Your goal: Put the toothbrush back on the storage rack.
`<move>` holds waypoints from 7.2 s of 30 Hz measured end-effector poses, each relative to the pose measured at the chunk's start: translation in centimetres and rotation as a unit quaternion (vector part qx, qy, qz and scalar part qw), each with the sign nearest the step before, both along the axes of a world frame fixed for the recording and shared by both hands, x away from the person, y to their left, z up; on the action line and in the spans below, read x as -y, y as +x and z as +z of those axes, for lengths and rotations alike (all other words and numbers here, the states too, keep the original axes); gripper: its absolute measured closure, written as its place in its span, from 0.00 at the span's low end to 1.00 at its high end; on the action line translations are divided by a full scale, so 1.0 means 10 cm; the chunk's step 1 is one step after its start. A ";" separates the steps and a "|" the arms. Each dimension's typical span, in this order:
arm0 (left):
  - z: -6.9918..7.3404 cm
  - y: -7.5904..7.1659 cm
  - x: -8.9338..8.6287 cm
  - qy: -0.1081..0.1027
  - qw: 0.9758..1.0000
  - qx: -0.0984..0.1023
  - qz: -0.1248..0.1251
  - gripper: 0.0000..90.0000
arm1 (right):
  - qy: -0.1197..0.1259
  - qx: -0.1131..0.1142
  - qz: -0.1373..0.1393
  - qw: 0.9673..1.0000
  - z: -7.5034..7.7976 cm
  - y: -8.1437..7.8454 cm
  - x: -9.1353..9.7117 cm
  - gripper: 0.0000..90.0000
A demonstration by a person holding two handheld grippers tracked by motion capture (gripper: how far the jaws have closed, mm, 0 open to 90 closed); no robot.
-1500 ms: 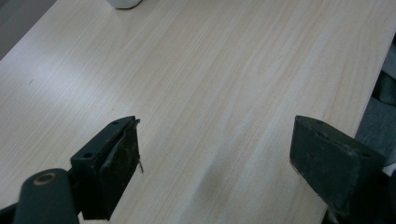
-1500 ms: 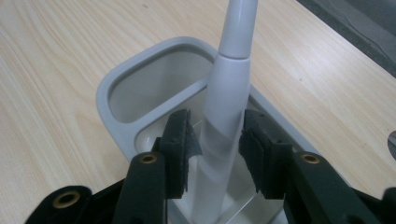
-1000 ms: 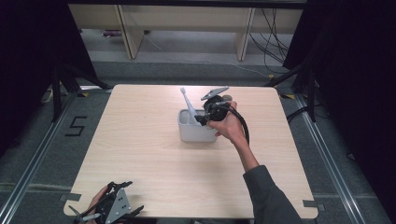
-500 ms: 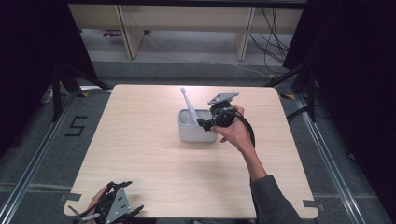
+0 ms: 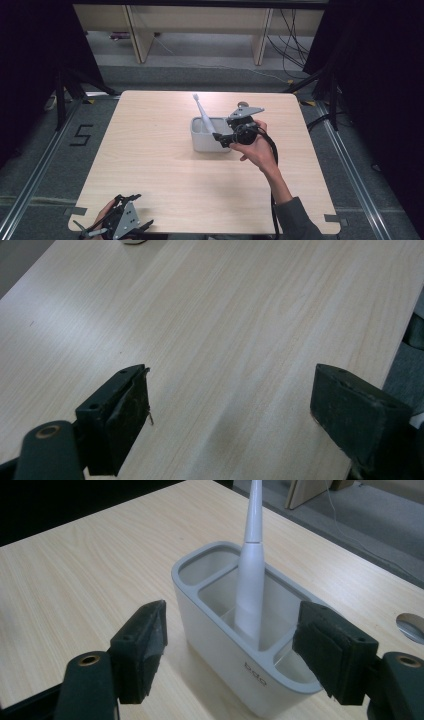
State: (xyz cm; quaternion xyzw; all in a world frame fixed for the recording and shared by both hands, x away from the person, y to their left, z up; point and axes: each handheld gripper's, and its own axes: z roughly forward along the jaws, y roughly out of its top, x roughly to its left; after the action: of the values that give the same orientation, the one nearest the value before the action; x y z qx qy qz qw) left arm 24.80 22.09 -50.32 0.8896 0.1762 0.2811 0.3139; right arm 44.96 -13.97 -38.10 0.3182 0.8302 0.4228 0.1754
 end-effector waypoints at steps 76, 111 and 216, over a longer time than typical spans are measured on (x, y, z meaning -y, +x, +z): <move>0.01 -0.01 0.01 -0.012 1.000 0.010 0.000 0.17 | 0.013 -0.035 0.030 0.999 -0.51 -0.66 0.10 0.24; 0.02 0.00 0.01 -0.002 1.000 0.010 -0.004 0.17 | 0.012 -0.061 0.019 0.998 -0.89 -0.94 0.25 0.24; 0.01 0.00 0.01 0.005 1.000 0.012 -0.007 0.17 | -0.010 -0.101 0.009 0.995 -1.15 -1.54 0.67 0.19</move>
State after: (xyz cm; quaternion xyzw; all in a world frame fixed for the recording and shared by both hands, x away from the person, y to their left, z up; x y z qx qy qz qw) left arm 24.76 22.01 -50.20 0.8892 0.1651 0.2902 0.3129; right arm 29.57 -20.69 -49.64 0.3499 0.8509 0.3815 0.0896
